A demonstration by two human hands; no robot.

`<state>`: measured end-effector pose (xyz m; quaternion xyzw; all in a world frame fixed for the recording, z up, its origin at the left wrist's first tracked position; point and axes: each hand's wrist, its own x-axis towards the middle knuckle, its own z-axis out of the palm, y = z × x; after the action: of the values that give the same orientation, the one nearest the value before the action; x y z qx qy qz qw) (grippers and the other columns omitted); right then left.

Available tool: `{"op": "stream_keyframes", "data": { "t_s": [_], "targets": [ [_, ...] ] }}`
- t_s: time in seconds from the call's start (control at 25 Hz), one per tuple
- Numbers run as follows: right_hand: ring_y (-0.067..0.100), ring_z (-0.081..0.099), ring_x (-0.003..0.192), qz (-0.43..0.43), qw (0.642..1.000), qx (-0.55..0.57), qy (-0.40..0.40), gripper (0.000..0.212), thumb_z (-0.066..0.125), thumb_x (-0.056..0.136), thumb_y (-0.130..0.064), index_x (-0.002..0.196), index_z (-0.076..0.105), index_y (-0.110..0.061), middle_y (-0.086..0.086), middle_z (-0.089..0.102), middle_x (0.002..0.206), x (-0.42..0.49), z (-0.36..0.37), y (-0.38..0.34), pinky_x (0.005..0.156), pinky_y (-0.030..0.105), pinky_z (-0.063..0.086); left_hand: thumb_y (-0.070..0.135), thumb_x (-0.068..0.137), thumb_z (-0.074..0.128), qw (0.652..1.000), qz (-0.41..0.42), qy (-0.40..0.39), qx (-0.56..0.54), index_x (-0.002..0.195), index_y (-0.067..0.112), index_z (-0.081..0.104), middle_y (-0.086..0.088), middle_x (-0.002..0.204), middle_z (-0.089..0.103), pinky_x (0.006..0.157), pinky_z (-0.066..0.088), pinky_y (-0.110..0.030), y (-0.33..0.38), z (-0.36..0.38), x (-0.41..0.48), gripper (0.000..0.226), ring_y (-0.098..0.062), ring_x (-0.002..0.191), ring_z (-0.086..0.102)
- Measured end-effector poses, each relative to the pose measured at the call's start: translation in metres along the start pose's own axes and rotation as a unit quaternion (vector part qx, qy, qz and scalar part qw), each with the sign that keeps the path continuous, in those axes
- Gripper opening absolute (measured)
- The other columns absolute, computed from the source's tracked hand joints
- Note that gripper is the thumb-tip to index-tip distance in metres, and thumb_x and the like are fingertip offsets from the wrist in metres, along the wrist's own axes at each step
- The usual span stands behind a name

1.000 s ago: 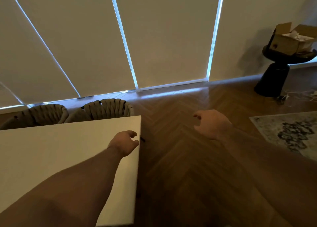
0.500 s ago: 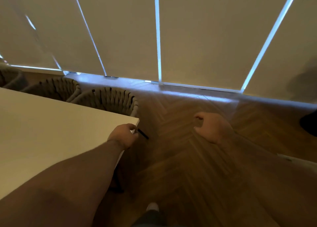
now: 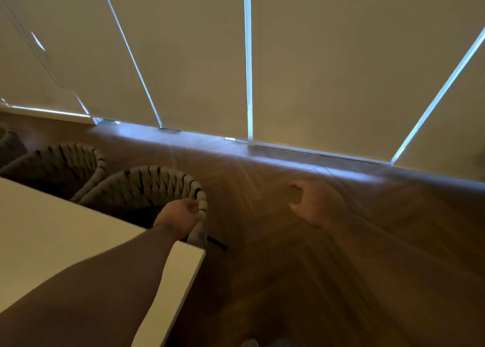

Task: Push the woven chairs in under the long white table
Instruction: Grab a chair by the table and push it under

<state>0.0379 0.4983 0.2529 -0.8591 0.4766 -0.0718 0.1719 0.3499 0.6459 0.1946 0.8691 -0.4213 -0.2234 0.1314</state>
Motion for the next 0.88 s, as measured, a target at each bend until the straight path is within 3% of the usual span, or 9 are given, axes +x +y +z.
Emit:
{"op": "stream_keyframes", "data": {
  "t_s": [0.32,0.56,0.72,0.8,0.88],
  "targets": [
    [0.023,0.063,0.123,-0.040,0.999,0.019,-0.029,0.061,0.075,0.089,-0.033,0.147,0.059,-0.027,0.002,0.069,0.136,0.171,-0.011,0.045,0.100,0.030,0.046,0.033,0.101,0.060,0.999,-0.049,-0.010,-0.018,0.148,0.024,0.058,-0.006,0.143,0.063,0.091,0.054,-0.035,0.054,0.010,0.140,0.048,-0.025,0.120,0.063],
    [0.028,0.061,0.128,-0.090,0.994,-0.027,-0.063,0.058,0.071,0.089,-0.030,0.146,0.060,-0.033,0.001,0.067,0.141,0.314,-0.034,0.077,0.101,0.039,0.049,0.034,0.101,0.061,0.990,-0.131,0.001,-0.049,0.148,0.027,0.057,-0.004,0.142,0.063,0.089,0.053,-0.033,0.091,0.021,0.199,0.048,-0.023,0.122,0.063],
    [0.032,0.064,0.125,-0.145,0.983,-0.038,-0.110,0.058,0.072,0.089,-0.032,0.145,0.060,-0.034,0.003,0.068,0.138,0.396,-0.018,0.044,0.100,0.042,0.053,0.032,0.097,0.066,0.969,-0.227,0.034,-0.091,0.139,0.028,0.065,0.001,0.134,0.068,0.097,0.053,-0.032,0.074,0.010,0.212,0.043,-0.018,0.117,0.065],
    [0.029,0.065,0.123,-0.186,0.972,-0.033,-0.136,0.058,0.072,0.089,-0.033,0.145,0.061,-0.034,0.001,0.069,0.137,0.433,0.005,0.011,0.099,0.040,0.053,0.033,0.098,0.065,0.956,-0.273,0.051,-0.099,0.137,0.031,0.065,0.007,0.129,0.066,0.094,0.052,-0.030,0.055,0.000,0.224,0.039,-0.014,0.109,0.062],
    [0.026,0.065,0.123,-0.224,0.961,-0.020,-0.160,0.060,0.073,0.086,-0.030,0.145,0.062,-0.031,0.001,0.070,0.137,0.467,0.031,-0.026,0.102,0.037,0.051,0.032,0.101,0.064,0.942,-0.311,0.059,-0.108,0.138,0.031,0.063,0.006,0.131,0.062,0.093,0.052,-0.028,0.036,-0.011,0.242,0.038,-0.014,0.114,0.060]
  ]
}}
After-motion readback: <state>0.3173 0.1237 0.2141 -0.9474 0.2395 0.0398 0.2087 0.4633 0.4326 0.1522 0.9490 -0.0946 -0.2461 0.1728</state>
